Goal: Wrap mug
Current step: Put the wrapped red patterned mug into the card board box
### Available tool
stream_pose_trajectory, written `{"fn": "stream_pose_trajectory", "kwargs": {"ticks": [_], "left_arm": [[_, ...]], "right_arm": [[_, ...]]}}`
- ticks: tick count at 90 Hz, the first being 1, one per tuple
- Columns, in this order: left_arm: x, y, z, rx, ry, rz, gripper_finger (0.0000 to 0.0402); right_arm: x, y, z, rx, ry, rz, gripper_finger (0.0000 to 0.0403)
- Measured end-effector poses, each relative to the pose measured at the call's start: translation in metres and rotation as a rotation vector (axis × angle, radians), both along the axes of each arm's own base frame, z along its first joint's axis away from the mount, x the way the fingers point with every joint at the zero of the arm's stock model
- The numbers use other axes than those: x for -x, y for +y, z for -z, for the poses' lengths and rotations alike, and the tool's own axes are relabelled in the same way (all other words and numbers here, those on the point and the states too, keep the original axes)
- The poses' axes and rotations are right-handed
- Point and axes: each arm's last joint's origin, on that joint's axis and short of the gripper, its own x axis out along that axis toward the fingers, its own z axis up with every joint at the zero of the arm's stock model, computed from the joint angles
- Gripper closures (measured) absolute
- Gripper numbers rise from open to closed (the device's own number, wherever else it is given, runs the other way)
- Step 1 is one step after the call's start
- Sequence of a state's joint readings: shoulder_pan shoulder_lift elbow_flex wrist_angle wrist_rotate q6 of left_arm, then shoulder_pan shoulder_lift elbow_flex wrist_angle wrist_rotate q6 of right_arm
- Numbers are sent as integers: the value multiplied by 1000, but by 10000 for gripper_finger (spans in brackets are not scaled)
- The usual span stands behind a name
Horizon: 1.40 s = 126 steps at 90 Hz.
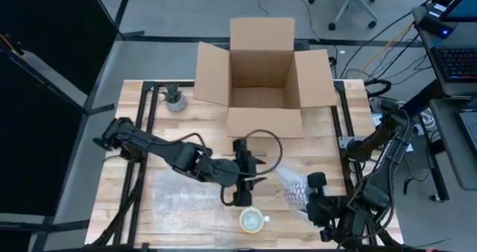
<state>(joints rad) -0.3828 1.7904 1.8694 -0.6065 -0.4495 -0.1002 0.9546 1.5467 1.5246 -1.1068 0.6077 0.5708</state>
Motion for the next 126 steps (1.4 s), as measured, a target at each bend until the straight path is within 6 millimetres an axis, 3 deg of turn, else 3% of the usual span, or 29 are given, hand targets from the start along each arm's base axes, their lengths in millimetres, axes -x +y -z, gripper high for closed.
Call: {"fn": "stream_pose_trajectory", "kwargs": {"ticks": [22,41,56,71,91,111,126], "left_arm": [[37,19,-37,-48,-60,-98,215],[66,41,-68,-71,-130,-125,215],[79,55,-80,-94,-155,-137,215],[87,65,-87,-118,-164,-147,215],[89,74,-82,-137,-99,-171,215],[92,76,-75,-142,-26,-180,215],[93,76,-73,-153,0,-180,215]], "right_arm": [[-13,-7,-12,37,-53,-26,384],[-29,-24,-65,107,-168,-144,384],[-48,-58,-105,224,-280,-145,384],[-69,-110,-140,319,-381,-54,384],[-84,-203,-170,444,-418,225,384],[-89,-296,-159,276,-354,347,384],[-92,-343,-122,161,-233,420,384]]}}
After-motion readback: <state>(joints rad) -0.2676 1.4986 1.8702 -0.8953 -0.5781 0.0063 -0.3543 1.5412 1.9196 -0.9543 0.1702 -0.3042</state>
